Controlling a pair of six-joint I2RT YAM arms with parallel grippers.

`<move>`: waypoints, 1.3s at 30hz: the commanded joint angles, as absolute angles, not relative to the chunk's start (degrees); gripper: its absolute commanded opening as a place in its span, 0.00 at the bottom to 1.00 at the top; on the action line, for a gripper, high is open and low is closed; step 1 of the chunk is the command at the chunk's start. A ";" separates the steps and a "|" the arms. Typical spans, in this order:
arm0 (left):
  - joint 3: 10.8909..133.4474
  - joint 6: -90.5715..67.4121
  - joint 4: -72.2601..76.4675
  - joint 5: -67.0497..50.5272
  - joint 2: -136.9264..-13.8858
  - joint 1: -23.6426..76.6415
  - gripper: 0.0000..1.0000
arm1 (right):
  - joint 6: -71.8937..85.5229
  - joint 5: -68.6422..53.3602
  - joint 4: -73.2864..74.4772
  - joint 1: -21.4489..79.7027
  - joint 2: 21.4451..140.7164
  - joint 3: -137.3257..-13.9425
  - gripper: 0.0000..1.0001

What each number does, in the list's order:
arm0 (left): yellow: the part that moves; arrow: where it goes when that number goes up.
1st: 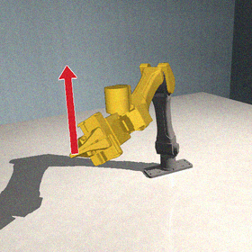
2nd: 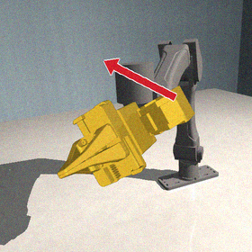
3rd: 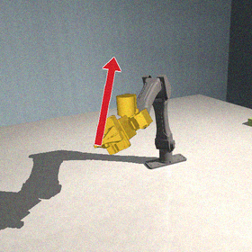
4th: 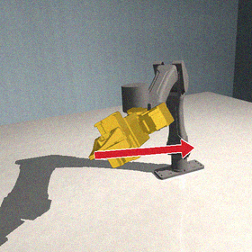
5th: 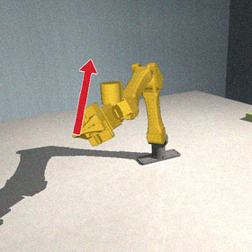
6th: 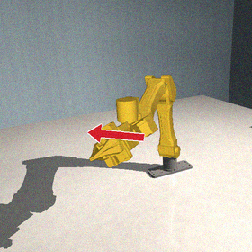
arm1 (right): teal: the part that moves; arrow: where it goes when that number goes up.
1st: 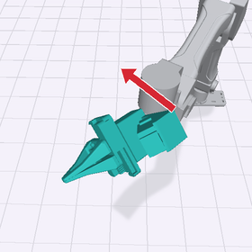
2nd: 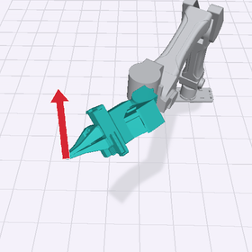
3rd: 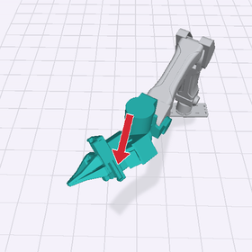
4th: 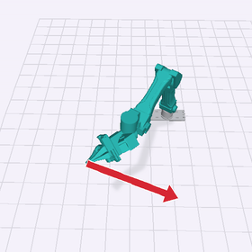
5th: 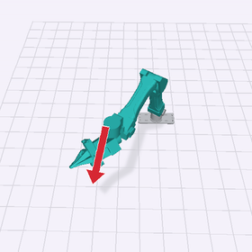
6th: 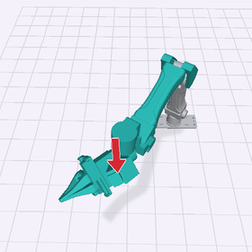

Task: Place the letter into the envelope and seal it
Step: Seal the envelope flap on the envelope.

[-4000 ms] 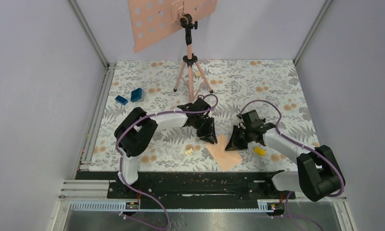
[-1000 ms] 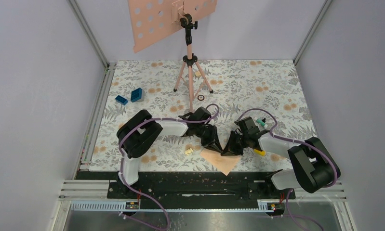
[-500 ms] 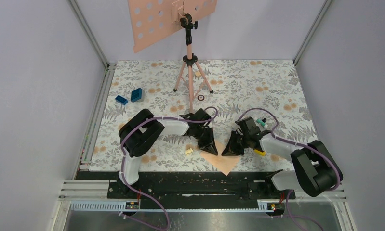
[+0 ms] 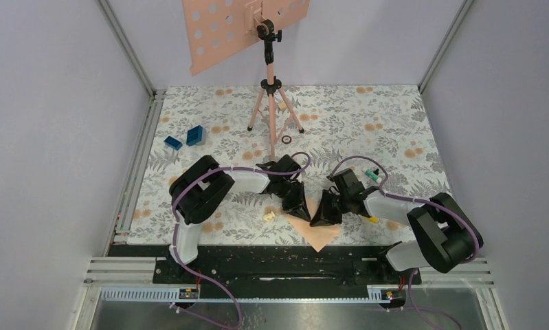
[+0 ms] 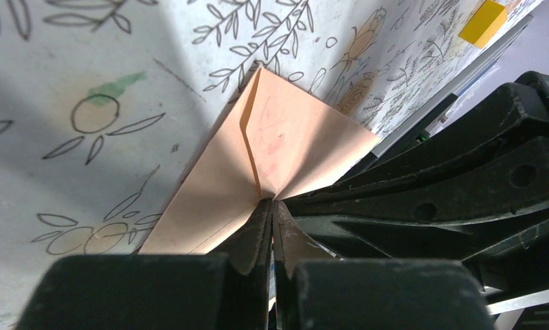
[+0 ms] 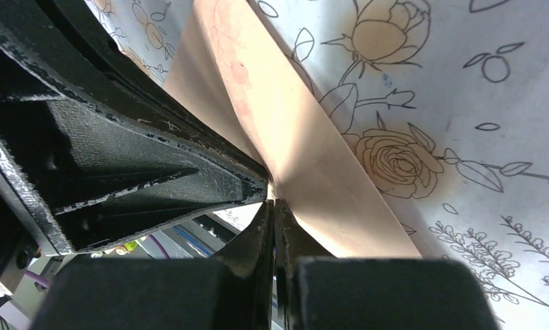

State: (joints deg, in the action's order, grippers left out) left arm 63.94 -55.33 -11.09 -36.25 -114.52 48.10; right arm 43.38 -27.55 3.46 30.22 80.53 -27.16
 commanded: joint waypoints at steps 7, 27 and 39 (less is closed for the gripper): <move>64.98 -54.58 -10.78 -33.99 -112.66 48.07 0.00 | 43.44 -21.81 7.24 31.28 76.50 -28.71 0.00; 64.70 -56.16 -6.38 -37.17 -114.72 48.05 0.00 | 43.44 -21.25 5.94 31.24 80.87 -28.16 0.00; 64.23 -52.58 -11.95 -34.38 -115.86 47.29 0.00 | 41.50 -17.92 11.35 31.13 76.45 -27.66 0.00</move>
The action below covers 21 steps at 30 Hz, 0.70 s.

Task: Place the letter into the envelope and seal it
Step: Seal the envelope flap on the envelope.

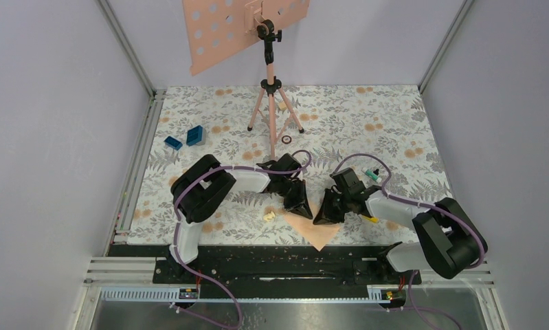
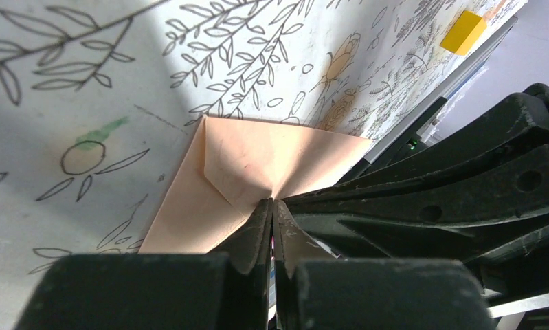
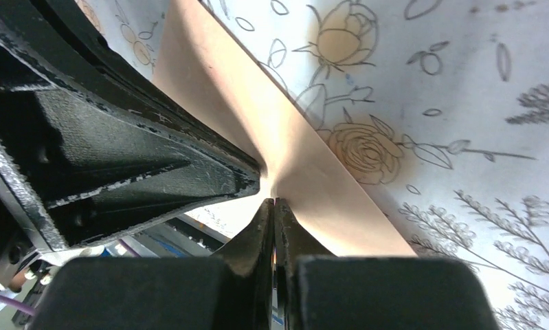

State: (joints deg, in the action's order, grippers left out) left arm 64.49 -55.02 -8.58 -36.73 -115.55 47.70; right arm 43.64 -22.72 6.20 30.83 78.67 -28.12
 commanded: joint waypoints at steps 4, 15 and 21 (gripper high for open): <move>64.16 -52.42 -12.04 -34.52 -115.82 47.00 0.00 | 41.31 -17.49 12.41 31.13 75.02 -27.58 0.00; 64.77 -52.60 -11.91 -35.00 -116.14 46.93 0.00 | 42.82 -21.14 8.27 32.80 79.53 -30.42 0.00; 64.61 -52.84 -11.95 -34.63 -116.22 46.98 0.00 | 43.54 -22.10 7.06 34.80 81.17 -32.56 0.00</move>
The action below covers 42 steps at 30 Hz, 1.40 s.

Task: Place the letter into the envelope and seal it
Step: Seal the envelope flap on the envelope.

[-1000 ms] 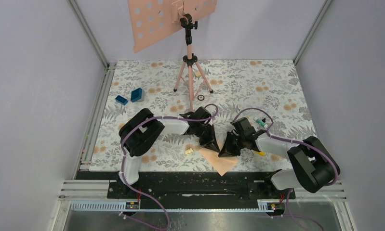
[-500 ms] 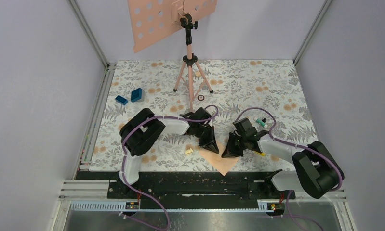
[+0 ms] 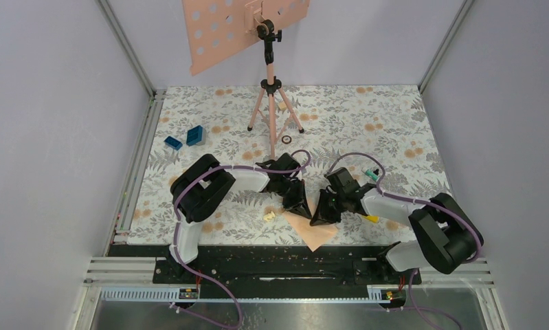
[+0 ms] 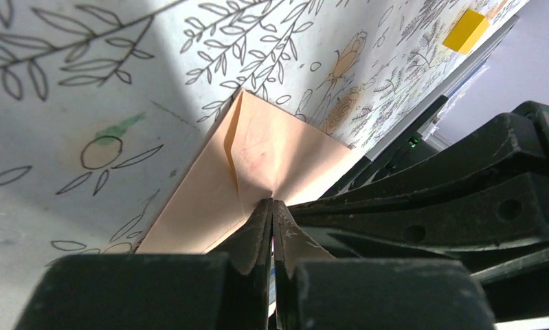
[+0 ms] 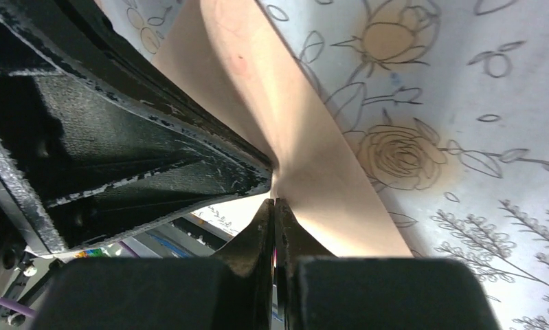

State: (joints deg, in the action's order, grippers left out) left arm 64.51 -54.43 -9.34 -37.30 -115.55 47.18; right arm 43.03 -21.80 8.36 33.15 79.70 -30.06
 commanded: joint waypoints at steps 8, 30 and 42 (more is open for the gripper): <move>64.54 -52.99 -11.96 -34.38 -116.23 47.00 0.00 | 44.02 -21.53 5.52 36.05 83.27 -34.28 0.00; 64.39 -52.17 -12.01 -34.56 -116.39 46.58 0.00 | 44.28 -18.13 7.95 35.98 76.07 -31.14 0.00; 63.21 -52.30 -11.78 -34.13 -114.92 45.97 0.00 | 44.72 -14.89 8.94 35.94 80.87 -28.03 0.00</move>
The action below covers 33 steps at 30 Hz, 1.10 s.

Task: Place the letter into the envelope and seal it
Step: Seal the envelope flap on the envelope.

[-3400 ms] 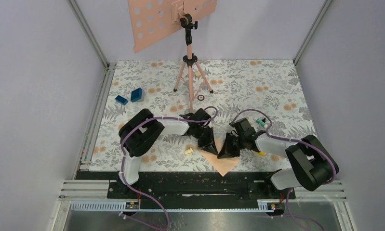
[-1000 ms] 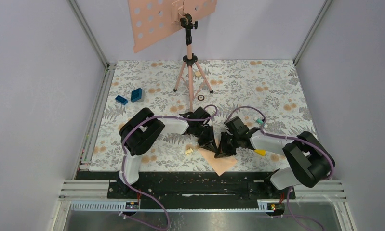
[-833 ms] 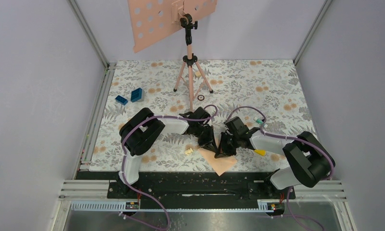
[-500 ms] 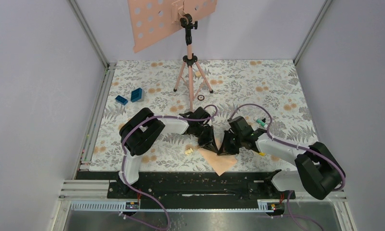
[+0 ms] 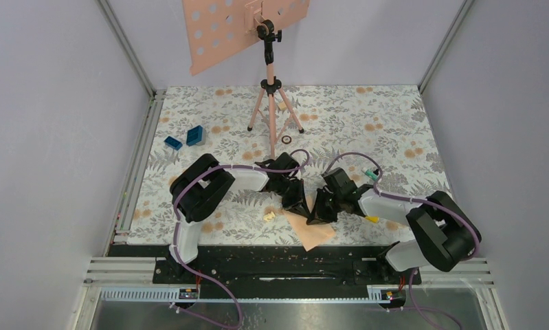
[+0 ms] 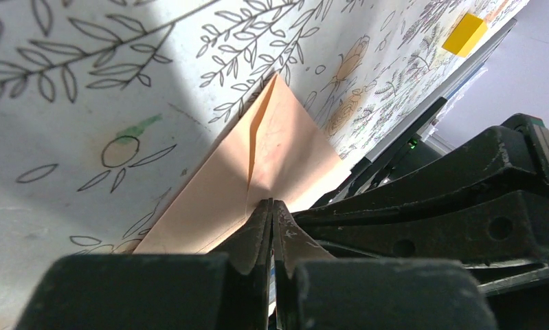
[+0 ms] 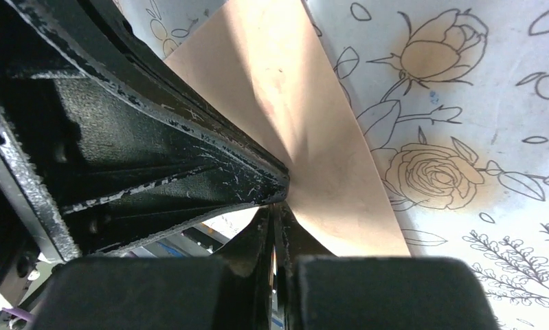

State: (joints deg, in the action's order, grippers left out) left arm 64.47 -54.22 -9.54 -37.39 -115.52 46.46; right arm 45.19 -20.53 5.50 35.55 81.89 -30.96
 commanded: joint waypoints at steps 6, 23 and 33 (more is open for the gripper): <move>63.25 -51.73 -12.13 -34.05 -115.07 45.48 0.00 | 43.56 -11.81 14.37 35.74 74.68 -25.94 0.00; 63.21 -50.70 -12.88 -33.92 -114.48 43.54 0.00 | 39.56 -12.60 21.42 23.72 62.37 -20.31 0.00; 64.65 -50.47 -13.45 -35.46 -112.62 43.59 0.00 | 41.47 -21.35 15.47 23.62 57.16 -22.85 0.00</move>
